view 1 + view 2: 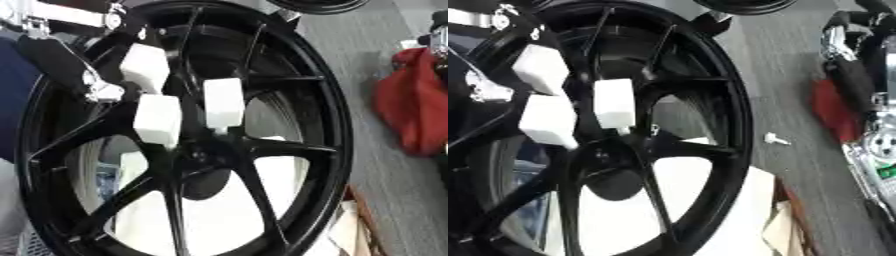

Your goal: Pull the pin out of the wheel hub.

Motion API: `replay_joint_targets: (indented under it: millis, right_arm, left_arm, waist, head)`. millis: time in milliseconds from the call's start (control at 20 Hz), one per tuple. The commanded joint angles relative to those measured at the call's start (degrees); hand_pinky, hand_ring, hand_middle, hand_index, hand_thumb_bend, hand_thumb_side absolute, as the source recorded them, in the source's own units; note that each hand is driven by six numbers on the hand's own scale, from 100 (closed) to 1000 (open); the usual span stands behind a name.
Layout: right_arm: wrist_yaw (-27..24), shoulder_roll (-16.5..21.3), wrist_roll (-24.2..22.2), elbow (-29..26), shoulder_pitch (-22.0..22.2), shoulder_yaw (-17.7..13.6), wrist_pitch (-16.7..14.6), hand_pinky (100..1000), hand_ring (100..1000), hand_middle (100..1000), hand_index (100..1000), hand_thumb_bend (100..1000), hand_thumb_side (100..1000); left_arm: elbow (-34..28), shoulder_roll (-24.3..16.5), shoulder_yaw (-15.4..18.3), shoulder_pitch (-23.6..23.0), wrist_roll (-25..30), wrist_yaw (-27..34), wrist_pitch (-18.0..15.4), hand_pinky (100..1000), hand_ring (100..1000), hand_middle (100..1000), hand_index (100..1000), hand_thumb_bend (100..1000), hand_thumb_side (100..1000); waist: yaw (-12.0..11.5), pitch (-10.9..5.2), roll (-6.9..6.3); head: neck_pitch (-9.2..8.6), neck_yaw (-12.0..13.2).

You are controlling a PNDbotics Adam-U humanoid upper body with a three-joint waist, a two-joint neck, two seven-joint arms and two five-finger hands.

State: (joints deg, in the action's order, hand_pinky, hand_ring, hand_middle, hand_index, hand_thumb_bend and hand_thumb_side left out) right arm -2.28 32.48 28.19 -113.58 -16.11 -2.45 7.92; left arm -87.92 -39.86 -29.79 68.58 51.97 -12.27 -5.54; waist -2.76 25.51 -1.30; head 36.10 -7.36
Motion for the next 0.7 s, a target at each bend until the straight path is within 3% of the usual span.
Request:
replay_joint_targets:
  millis: [50,200,250,400,550,700]
  right_arm:
    - [-0.4,0.6,0.4,-1.0,-0.4,-0.3,-0.2,762,630,715,904,100,569]
    - [-0.5,0.5,0.6,-1.0,-0.4,-0.3,-0.3,762,629,714,905,100,570]
    - [-0.5,0.4,0.7,-1.0,-0.4,-0.3,-0.3,762,628,714,905,100,571]
    - [-0.7,0.4,0.9,-1.0,-0.3,-0.3,-0.2,762,627,713,905,100,571]
    - [-0.8,0.4,1.0,-1.0,-0.3,-0.3,-0.3,762,626,712,905,100,571]
    - [-0.8,0.4,1.0,-1.0,-0.3,-0.4,-0.4,762,626,712,905,100,570]
  left_arm:
    - [-0.1,-0.9,0.4,1.0,0.0,-0.5,-0.7,870,753,698,846,165,358]
    - [0.2,-0.7,0.4,1.0,0.0,-0.7,-0.9,858,712,623,797,156,362]
    - [0.3,-0.6,0.5,1.0,0.0,-0.7,-0.9,840,642,538,717,137,357]
    - [0.5,-0.4,1.2,1.1,0.0,-0.3,-0.3,820,573,454,624,100,348]
    - [0.4,-0.2,2.2,1.4,-0.1,0.5,0.9,774,507,377,521,100,279]
    - [0.1,-0.1,3.0,1.7,-1.8,1.8,2.3,746,473,338,475,100,228]
  waist:
    - [0.1,-1.11,0.00]
    - [0.2,-1.02,-0.02]
    - [0.2,-1.00,-0.01]
    - [0.2,-0.93,0.03]
    - [0.2,-0.89,0.09]
    - [0.2,-0.94,0.12]
  head:
    - [-0.72,0.2]
    - [-0.67,0.2]
    - [-0.66,0.2]
    - [-0.67,0.2]
    - [-0.60,0.3]
    - [-0.55,0.3]
